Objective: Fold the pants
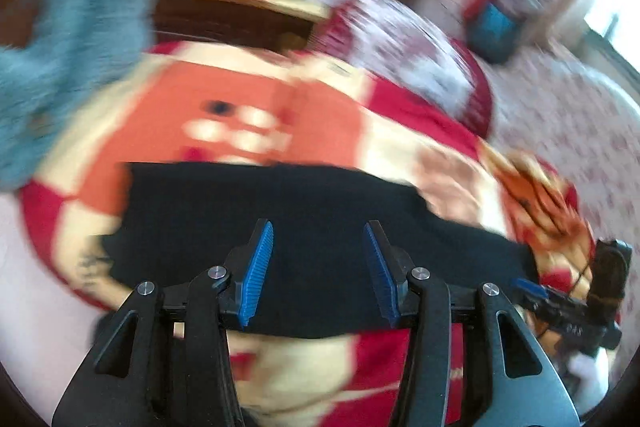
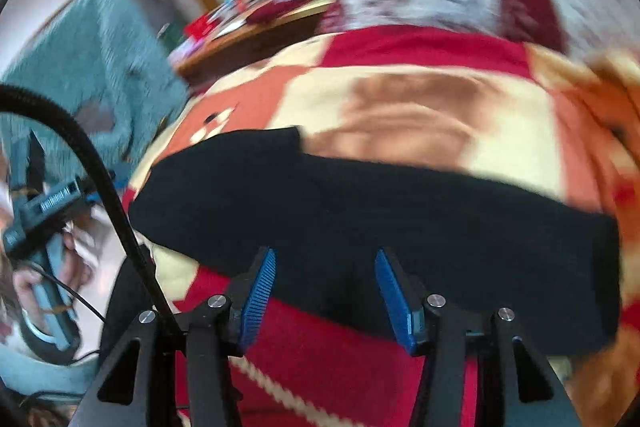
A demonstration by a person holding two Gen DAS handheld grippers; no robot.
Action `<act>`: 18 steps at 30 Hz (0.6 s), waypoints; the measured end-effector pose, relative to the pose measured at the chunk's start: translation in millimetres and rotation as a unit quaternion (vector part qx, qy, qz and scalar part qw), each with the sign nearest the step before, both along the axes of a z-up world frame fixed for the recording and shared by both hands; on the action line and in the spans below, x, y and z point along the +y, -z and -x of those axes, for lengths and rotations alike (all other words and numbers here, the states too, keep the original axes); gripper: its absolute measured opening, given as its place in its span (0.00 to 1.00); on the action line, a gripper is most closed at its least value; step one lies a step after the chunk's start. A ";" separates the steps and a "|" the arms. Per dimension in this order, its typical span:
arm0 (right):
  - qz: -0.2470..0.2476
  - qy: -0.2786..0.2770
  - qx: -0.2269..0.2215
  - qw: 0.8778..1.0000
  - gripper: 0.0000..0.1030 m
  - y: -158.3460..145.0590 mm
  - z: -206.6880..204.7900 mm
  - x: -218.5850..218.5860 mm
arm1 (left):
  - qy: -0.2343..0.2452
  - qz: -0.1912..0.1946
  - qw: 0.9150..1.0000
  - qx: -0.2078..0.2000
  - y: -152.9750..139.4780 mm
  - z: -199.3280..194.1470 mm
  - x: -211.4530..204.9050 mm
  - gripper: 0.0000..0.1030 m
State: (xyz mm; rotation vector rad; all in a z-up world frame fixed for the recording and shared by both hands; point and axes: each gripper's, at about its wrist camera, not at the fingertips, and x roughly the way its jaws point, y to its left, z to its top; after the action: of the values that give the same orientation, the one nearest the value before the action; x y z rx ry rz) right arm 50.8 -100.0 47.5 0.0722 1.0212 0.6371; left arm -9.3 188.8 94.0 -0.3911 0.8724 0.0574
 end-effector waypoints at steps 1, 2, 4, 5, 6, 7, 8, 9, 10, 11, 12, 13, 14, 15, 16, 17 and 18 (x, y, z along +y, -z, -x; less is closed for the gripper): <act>-0.001 0.027 0.009 1.000 0.50 2.5 4.3 -19.6 | 0.027 0.003 1.000 0.008 2.6 -10.6 -16.4 0.45; 0.004 0.048 0.017 0.999 0.50 5.1 6.8 -34.5 | 0.052 0.004 0.999 0.013 4.1 -20.0 -30.4 0.45; 0.021 0.099 0.032 0.994 0.50 11.8 10.6 -65.4 | 0.103 -0.004 0.994 0.020 7.5 -39.0 -62.8 0.45; 0.024 0.123 0.039 0.991 0.50 14.5 12.1 -80.0 | 0.124 -0.006 0.992 0.023 9.2 -46.0 -76.5 0.45; 0.020 0.146 0.047 0.988 0.50 17.9 13.0 -93.2 | 0.145 -0.003 0.989 0.026 11.2 -54.4 -89.5 0.45; 0.012 0.170 0.056 0.984 0.50 21.2 12.2 -107.9 | 0.174 0.003 0.984 0.032 14.4 -66.3 -107.3 0.45; 0.007 0.191 0.064 0.979 0.50 24.4 10.8 -120.0 | 0.192 0.007 0.981 0.037 17.0 -73.5 -118.2 0.46; 0.002 0.205 0.072 0.976 0.50 26.9 8.9 -127.8 | 0.216 0.014 0.975 0.044 20.0 -83.2 -132.1 0.45; -0.003 0.211 0.077 0.975 0.51 29.0 7.7 -131.9 | 0.238 0.019 0.970 0.046 22.3 -90.0 -145.2 0.45; -0.006 0.213 0.082 0.974 0.51 31.1 6.1 -135.8 | 0.253 0.019 0.966 0.047 23.6 -97.0 -154.9 0.46; -0.001 0.213 0.092 0.973 0.53 35.5 3.2 -135.9 | 0.269 0.012 0.962 0.047 24.8 -106.3 -167.6 0.46; 0.007 0.214 0.098 0.972 0.54 38.1 1.6 -135.1 | 0.281 0.006 0.958 0.047 25.5 -112.6 -176.0 0.46; 0.015 0.214 0.103 0.971 0.55 41.4 -0.1 -132.1 | 0.298 0.004 0.953 0.048 26.6 -119.9 -185.6 0.47; 0.017 0.211 0.106 0.972 0.55 44.4 0.0 -131.2 | 0.315 0.005 0.948 0.051 28.3 -126.0 -193.4 0.51; 0.015 0.211 0.106 0.972 0.56 46.2 -0.2 -131.4 | 0.329 0.008 0.943 0.057 30.1 -133.2 -201.4 0.60; 0.013 0.213 0.106 0.971 0.56 47.3 -1.2 -132.3 | 0.342 0.012 0.937 0.064 32.6 -140.8 -209.2 0.60; 0.006 0.220 0.103 0.970 0.56 47.9 -3.0 -134.9 | 0.350 0.013 0.934 0.069 34.3 -146.7 -216.1 0.60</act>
State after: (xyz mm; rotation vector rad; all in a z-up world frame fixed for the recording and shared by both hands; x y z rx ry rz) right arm 53.8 -234.9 -0.3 0.3508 1.1629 0.2200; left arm 137.4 -27.2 59.7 -0.0813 1.1111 -0.5932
